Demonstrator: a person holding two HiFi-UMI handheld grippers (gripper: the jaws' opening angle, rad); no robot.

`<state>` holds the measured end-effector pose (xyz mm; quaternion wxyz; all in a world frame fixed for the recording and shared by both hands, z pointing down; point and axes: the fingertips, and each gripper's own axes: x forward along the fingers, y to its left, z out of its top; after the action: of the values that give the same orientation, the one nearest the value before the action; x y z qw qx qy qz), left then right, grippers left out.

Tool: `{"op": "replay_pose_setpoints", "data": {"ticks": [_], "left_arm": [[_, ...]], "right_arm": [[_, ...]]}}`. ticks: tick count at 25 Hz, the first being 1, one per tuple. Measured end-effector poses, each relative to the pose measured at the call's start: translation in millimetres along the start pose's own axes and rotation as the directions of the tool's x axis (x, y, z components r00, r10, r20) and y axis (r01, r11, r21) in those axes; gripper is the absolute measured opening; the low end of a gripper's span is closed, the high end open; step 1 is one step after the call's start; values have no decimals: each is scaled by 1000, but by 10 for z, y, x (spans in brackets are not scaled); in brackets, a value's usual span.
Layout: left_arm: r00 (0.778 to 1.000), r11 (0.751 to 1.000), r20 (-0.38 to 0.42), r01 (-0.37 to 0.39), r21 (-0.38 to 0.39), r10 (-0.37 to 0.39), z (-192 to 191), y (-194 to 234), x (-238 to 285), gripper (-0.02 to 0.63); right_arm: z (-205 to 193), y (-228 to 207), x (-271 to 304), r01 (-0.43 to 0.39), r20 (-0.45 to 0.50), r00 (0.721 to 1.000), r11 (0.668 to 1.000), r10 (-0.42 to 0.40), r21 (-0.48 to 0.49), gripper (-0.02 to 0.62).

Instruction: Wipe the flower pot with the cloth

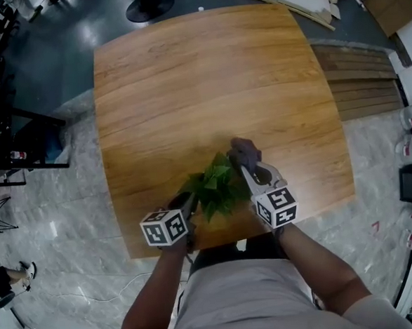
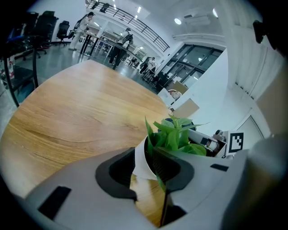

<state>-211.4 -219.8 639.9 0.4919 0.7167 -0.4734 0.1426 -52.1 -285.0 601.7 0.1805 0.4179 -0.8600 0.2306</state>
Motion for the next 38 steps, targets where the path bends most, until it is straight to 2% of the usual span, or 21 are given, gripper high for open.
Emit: {"op": "replay_pose_setpoints", "data": {"ticks": [6, 10, 14, 15, 17, 19, 22, 25, 29, 33, 38], "left_arm": [[996, 998, 91, -8, 69, 1, 169, -204, -232, 122], [974, 989, 226, -47, 138, 15, 423, -501, -603, 123], [915, 968, 403, -111, 223, 12, 636, -1067, -1031, 120], [895, 962, 447, -134, 239, 13, 668, -1237, -1151, 116], [847, 947, 531, -180, 267, 11, 716, -1604, -1381, 45], [797, 935, 604, -211, 285, -4, 753, -1962, -1594, 10], [730, 927, 683, -239, 289, -25, 808, -2442, -1947, 6], [680, 913, 732, -279, 298, -32, 792, -2838, -2243, 6], [647, 896, 762, -330, 298, -15, 721, -3129, -2431, 6], [618, 891, 786, -360, 276, 6, 724, -3220, -2505, 6], [602, 884, 798, -382, 269, 17, 704, -3342, -2589, 6]], "right_arm": [[426, -35, -356, -23, 62, 998, 996, 29, -87, 37], [731, 94, -699, -64, 107, 991, 985, 81, -161, 37], [1045, 245, -1114, -127, 161, 972, 962, 169, -242, 37], [1130, 278, -1240, -144, 177, 965, 956, 193, -255, 37], [1281, 311, -1519, -168, 211, 950, 947, 230, -275, 37], [1405, 332, -1782, -186, 246, 933, 939, 262, -291, 37], [1573, 441, -2127, -219, 285, 905, 921, 315, -322, 37], [1694, 572, -2492, -237, 310, 883, 905, 352, -352, 37], [1814, 709, -2875, -254, 342, 854, 887, 393, -386, 35], [1968, 807, -3062, -250, 366, 828, 864, 425, -438, 35], [2075, 865, -3230, -248, 384, 808, 850, 446, -466, 35]]}}
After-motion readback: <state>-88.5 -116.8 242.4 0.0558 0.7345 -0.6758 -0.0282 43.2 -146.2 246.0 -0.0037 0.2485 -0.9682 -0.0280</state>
